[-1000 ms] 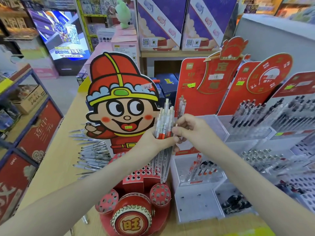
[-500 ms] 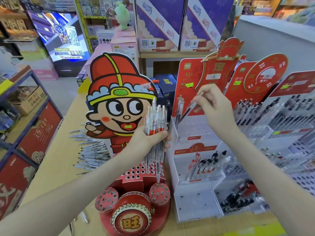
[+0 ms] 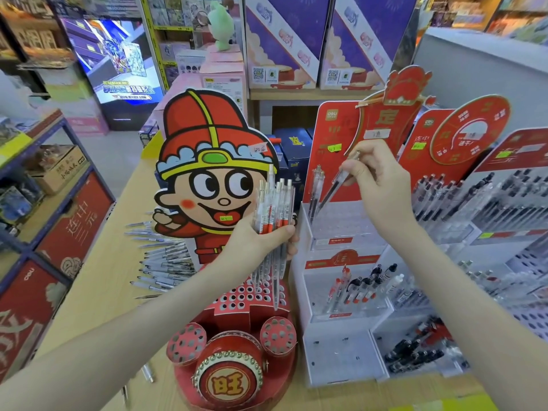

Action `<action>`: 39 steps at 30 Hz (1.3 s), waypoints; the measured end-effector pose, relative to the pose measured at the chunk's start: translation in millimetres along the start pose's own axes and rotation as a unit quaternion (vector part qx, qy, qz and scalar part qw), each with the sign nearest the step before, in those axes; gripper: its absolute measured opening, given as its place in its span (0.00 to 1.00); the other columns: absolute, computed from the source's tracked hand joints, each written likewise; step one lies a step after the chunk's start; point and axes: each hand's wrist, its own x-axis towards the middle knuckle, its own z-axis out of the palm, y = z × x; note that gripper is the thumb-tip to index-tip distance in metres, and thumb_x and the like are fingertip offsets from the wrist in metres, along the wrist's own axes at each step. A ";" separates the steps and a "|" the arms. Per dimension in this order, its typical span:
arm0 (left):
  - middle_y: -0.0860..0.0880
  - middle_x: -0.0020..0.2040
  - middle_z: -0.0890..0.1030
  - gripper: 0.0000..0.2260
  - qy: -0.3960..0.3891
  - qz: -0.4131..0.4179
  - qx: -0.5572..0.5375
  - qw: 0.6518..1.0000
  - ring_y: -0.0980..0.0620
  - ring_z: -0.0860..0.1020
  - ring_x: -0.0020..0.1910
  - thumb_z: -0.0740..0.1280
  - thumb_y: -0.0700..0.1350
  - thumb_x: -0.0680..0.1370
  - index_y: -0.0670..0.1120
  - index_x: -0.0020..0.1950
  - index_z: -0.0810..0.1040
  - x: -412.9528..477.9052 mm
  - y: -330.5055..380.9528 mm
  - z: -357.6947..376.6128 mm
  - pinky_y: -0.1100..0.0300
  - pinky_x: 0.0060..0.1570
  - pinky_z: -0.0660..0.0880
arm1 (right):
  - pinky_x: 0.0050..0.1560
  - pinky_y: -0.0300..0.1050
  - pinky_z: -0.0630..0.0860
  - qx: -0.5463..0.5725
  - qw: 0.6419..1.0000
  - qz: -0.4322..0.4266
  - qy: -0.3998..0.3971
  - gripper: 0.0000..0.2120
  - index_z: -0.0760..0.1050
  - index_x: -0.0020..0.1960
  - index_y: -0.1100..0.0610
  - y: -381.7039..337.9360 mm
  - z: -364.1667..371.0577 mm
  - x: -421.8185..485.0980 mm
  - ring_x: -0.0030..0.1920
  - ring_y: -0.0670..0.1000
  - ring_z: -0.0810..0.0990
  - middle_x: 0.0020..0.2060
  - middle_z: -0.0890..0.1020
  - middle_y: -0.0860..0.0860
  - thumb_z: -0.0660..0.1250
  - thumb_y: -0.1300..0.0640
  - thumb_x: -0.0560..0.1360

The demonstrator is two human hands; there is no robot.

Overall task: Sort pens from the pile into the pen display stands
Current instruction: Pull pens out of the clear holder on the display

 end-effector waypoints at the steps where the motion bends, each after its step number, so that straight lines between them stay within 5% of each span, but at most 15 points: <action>1: 0.47 0.36 0.82 0.03 0.002 0.001 0.000 1.000 0.51 0.80 0.33 0.66 0.36 0.78 0.43 0.49 0.75 0.4 -0.4 -0.2 0.57 0.38 0.80 | 0.43 0.43 0.78 -0.004 1.000 0.005 -0.010 0.02 0.71 0.48 0.57 1.4 0.1 0.6 0.36 0.47 0.80 0.36 0.80 0.46 0.64 0.62 0.77; 7: 0.49 0.34 0.83 0.04 0.002 0.006 -0.013 1.000 0.53 0.81 0.32 0.66 0.36 0.78 0.44 0.50 0.76 -0.6 2.0 3.5 0.60 0.36 0.81 | 0.45 0.46 0.78 -0.026 0.989 0.071 -0.124 0.05 0.70 0.48 0.57 11.8 15.7 -8.7 0.38 0.47 0.80 0.36 0.81 0.50 0.66 0.57 0.77; 14: 0.48 0.35 0.83 0.06 -0.015 -0.004 -0.017 1.000 0.52 0.81 0.33 0.67 0.36 0.77 0.41 0.53 0.76 0.3 3.2 6.0 0.60 0.36 0.80 | 0.45 0.43 0.74 -0.075 0.984 0.066 -0.147 0.05 0.71 0.46 0.57 6.7 18.8 -7.1 0.38 0.43 0.77 0.36 0.79 0.48 0.67 0.59 0.75; 18: 0.48 0.35 0.83 0.03 -0.025 0.005 -0.006 1.000 0.51 0.80 0.33 0.67 0.36 0.77 0.42 0.49 0.77 -0.7 3.5 7.4 0.57 0.38 0.81 | 0.43 0.40 0.70 -0.115 0.989 0.057 -0.075 0.11 0.69 0.50 0.53 0.5 20.5 -14.5 0.41 0.46 0.72 0.40 0.74 0.47 0.71 0.55 0.73; 21: 0.48 0.35 0.82 0.03 -0.037 0.012 0.006 0.999 0.51 0.80 0.32 0.67 0.35 0.77 0.41 0.50 0.77 -0.2 2.6 9.5 0.56 0.38 0.81 | 0.37 0.32 0.67 -0.071 0.992 0.078 -0.066 0.17 0.68 0.50 0.54 -15.2 23.2 -28.7 0.35 0.42 0.68 0.37 0.71 0.48 0.73 0.50 0.70; 25: 0.46 0.38 0.83 0.06 -0.069 0.026 0.019 0.997 0.48 0.80 0.34 0.68 0.36 0.77 0.43 0.52 0.77 0.1 1.8 13.5 0.50 0.40 0.80 | 0.36 0.48 0.71 0.047 0.968 0.172 -0.176 0.16 0.74 0.47 0.65 -22.4 25.8 -36.1 0.34 0.50 0.71 0.35 0.76 0.58 0.72 0.53 0.70; 27: 0.46 0.39 0.83 0.06 -0.079 0.025 0.018 0.996 0.48 0.80 0.35 0.69 0.36 0.76 0.43 0.52 0.77 0.2 1.7 13.4 0.50 0.41 0.80 | 0.34 0.44 0.72 0.087 0.960 0.196 -0.181 0.13 0.74 0.47 0.68 -22.0 18.4 -33.5 0.32 0.51 0.72 0.34 0.75 0.57 0.70 0.58 0.73; 30: 0.46 0.39 0.84 0.05 -0.067 0.016 0.008 0.998 0.48 0.83 0.38 0.68 0.36 0.76 0.41 0.52 0.78 1.2 3.8 11.3 0.55 0.43 0.81 | 0.40 0.41 0.77 0.134 0.951 0.200 -0.192 0.03 0.76 0.46 0.63 -19.6 4.6 -31.2 0.34 0.47 0.77 0.33 0.78 0.52 0.66 0.63 0.76; 34: 0.47 0.38 0.85 0.03 0.003 0.019 -0.006 1.000 0.50 0.84 0.37 0.68 0.36 0.77 0.43 0.48 0.77 3.8 5.9 2.8 0.60 0.37 0.80 | 0.48 0.43 0.77 0.212 0.948 0.194 -0.140 0.07 0.76 0.51 0.59 -13.5 -15.7 -23.2 0.42 0.50 0.78 0.41 0.78 0.55 0.61 0.66 0.78; 39: 0.48 0.33 0.81 0.02 0.038 0.025 0.015 0.999 0.51 0.80 0.31 0.68 0.38 0.77 0.44 0.46 0.76 1.2 -0.2 -6.2 0.59 0.36 0.80 | 0.52 0.44 0.78 0.060 0.980 0.131 -0.134 0.07 0.74 0.51 0.53 -6.9 -25.1 -17.3 0.46 0.45 0.78 0.45 0.77 0.54 0.60 0.62 0.79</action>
